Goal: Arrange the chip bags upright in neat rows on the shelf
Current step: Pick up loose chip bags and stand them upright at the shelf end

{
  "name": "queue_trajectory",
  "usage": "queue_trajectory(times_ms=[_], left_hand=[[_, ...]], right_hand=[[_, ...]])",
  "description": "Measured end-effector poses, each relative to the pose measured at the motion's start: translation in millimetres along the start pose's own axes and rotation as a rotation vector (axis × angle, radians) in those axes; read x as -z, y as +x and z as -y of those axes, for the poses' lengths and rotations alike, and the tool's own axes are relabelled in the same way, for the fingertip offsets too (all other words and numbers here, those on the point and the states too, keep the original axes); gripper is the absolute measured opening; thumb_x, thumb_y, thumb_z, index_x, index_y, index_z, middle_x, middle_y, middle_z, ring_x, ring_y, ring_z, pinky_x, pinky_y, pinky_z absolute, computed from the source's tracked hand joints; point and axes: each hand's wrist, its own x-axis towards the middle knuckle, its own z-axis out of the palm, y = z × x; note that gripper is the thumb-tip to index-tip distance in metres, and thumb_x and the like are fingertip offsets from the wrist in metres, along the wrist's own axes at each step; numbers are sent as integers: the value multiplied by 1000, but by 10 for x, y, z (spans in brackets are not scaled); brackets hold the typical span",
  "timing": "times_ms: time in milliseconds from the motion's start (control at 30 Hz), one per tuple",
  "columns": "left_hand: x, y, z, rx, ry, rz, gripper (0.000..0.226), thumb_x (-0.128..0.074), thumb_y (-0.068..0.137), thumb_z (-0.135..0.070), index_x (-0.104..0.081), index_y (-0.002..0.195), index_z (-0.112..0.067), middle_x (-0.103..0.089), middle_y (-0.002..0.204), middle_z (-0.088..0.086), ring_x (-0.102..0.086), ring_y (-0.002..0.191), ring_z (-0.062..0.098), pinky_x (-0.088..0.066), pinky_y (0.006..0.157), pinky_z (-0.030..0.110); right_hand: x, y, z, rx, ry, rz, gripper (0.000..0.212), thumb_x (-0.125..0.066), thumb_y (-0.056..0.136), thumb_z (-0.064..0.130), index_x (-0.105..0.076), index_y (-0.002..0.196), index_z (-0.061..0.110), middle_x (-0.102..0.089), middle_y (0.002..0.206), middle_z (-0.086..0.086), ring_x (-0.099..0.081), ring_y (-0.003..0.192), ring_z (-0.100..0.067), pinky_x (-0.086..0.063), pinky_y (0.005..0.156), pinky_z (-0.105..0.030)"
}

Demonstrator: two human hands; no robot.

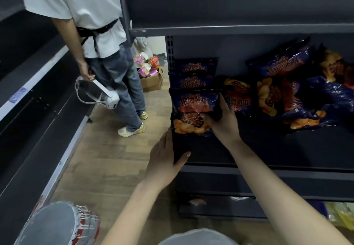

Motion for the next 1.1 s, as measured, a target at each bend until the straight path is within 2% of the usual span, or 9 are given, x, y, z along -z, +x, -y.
queue_trajectory(times_ms=[200, 400, 533, 667, 733, 833, 933, 1000, 1100], left_hand=[[159, 31, -85, 11, -136, -79, 87, -28, 81, -68, -5, 149, -18, -11, 156, 4, -7, 143, 15, -10, 113, 30], [404, 238, -578, -150, -265, -274, 69, -44, 84, -49, -22, 143, -20, -27, 147, 8, -26, 136, 19, -24, 108, 30], [354, 392, -1076, -240, -292, -279, 63, -47, 86, -42, -27, 141, -18, -32, 144, 7, -30, 133, 19, -31, 109, 38], [100, 546, -1466, -321, -337, -189, 62, -50, 88, -38, -27, 142, -18, -32, 143, 3, -28, 131, 10, -35, 107, 41], [-87, 635, -1617, -275, -423, -106, 63, -52, 88, -38, -26, 143, -21, -33, 143, 2, -33, 131, 12, -32, 108, 33], [-378, 767, -1790, -114, -610, 76, 66, -58, 89, -29, -23, 145, -19, -32, 146, 2, -36, 132, 16, -34, 109, 37], [-593, 857, -1919, 36, -700, 209, 66, -56, 91, -27, -21, 146, -18, -34, 146, 2, -40, 128, 15, -35, 102, 28], [-675, 877, -2017, 110, -784, 228, 64, -56, 91, -27, -23, 145, -20, -35, 145, 1, -43, 118, 8, -35, 92, 23], [-748, 914, -2145, 200, -892, 183, 61, -56, 91, -24, -26, 144, -21, -35, 144, 3, -42, 108, 5, -35, 86, 23]], right_hand=[[108, -82, -21, -41, 16, -35, 84, -69, 79, 44, -26, 148, 21, -44, 139, -9, -38, 129, -19, -31, 95, -21], [491, -128, -118, 17, 0, -104, 64, -67, 83, 38, -41, 138, 20, -48, 130, -5, -39, 108, 3, -33, 86, -8], [896, -153, -219, 30, 20, -163, 53, -66, 85, 33, -47, 132, 19, -50, 126, -2, -52, 113, -16, -49, 94, -32], [1354, -221, -365, 61, 4, -262, 44, -66, 86, 29, -52, 126, 18, -48, 118, 4, -56, 106, -10, -50, 88, -21], [1576, -267, -465, 59, -6, -316, 41, -66, 86, 23, -53, 125, 17, -49, 117, 2, -56, 99, -3, -50, 82, -15], [1844, -335, -607, 2, 4, -355, 39, -65, 87, 22, -53, 124, 19, -47, 116, 5, -57, 100, -10, -50, 81, -16], [2050, -419, -752, -30, 8, -360, 37, -66, 86, 24, -54, 121, 23, -46, 111, 11, -57, 101, -12, -48, 81, -12], [2153, -473, -834, -50, 21, -337, 36, -67, 85, 24, -54, 119, 26, -45, 109, 14, -59, 98, -6, -49, 84, -16], [2242, -532, -922, -96, 48, -305, 37, -68, 85, 25, -56, 120, 25, -48, 113, 5, -59, 99, -2, -48, 82, -8]])
